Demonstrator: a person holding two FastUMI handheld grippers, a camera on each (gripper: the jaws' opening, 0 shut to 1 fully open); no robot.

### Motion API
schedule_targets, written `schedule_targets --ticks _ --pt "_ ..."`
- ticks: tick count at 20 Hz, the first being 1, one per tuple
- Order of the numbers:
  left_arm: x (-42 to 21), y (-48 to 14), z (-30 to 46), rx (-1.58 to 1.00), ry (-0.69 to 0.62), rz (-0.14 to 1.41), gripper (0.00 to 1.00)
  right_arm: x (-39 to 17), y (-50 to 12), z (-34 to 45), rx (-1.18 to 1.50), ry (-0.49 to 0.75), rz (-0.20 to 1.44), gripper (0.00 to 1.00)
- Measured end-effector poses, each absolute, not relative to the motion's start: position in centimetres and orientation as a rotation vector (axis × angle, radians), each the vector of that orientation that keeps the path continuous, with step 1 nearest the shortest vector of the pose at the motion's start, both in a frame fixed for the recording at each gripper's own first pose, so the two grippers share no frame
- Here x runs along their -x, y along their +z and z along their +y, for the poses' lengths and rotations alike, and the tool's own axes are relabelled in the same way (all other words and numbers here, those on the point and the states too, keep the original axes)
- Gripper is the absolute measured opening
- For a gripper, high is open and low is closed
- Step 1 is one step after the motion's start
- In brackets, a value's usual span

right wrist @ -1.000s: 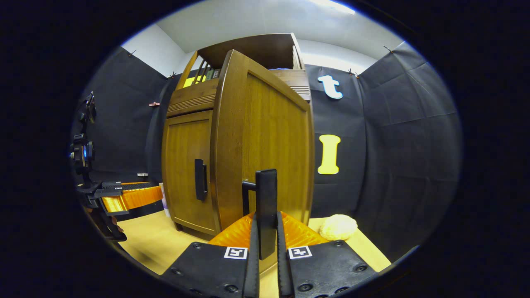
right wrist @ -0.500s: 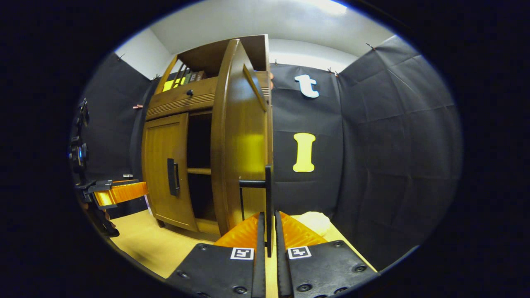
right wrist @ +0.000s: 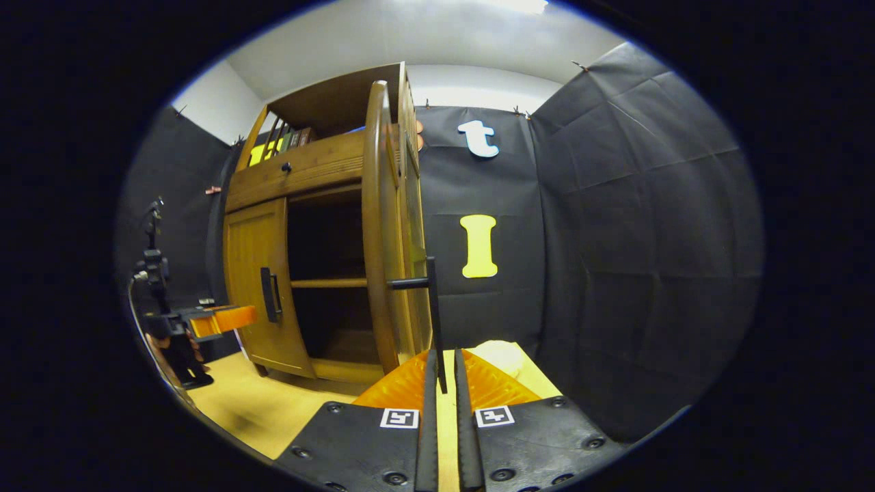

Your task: Open the right door of the double-door shoe cabinet with the right hand, and open the left door with the left hand.

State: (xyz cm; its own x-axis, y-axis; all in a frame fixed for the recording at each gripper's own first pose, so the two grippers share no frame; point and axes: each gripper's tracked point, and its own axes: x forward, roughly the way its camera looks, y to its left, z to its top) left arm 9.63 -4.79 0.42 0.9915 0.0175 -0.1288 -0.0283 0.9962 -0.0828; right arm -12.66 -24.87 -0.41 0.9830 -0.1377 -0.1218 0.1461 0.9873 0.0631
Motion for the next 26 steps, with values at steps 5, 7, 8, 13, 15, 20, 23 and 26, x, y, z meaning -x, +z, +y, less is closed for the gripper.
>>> schedule_targets --ticks 5,7,8,13,15,20,23,26 --pt "-11.8 0.5 -3.0 0.102 0.049 0.09 0.89 14.6 1.9 -21.1 -0.127 -0.034 0.022 0.16" --pt "-12.7 0.6 -2.2 0.114 0.045 0.076 0.89 14.5 2.1 -19.3 -0.142 0.028 0.017 0.16" --pt "-13.1 0.8 -1.4 0.114 0.059 0.065 0.89 14.7 2.3 -19.1 -0.139 0.044 0.008 0.36" --pt "-15.7 1.6 1.4 0.066 0.102 0.025 0.89 13.7 3.1 -17.2 -0.127 0.101 -0.041 0.98" --pt "-17.4 1.6 1.7 0.033 0.079 0.007 0.89 13.7 3.4 -16.8 -0.128 0.112 -0.056 0.98" --pt "-20.4 0.1 2.9 0.035 0.066 0.016 0.8 14.0 4.0 -17.9 -0.045 0.063 -0.093 0.98" --pt "-21.4 -0.2 3.6 0.026 0.081 0.008 0.7 13.6 4.0 -17.7 -0.007 0.057 -0.115 0.98" --pt "-21.3 -0.5 4.1 0.016 0.082 0.011 0.49 13.1 3.5 -17.5 0.001 0.065 -0.104 0.97"
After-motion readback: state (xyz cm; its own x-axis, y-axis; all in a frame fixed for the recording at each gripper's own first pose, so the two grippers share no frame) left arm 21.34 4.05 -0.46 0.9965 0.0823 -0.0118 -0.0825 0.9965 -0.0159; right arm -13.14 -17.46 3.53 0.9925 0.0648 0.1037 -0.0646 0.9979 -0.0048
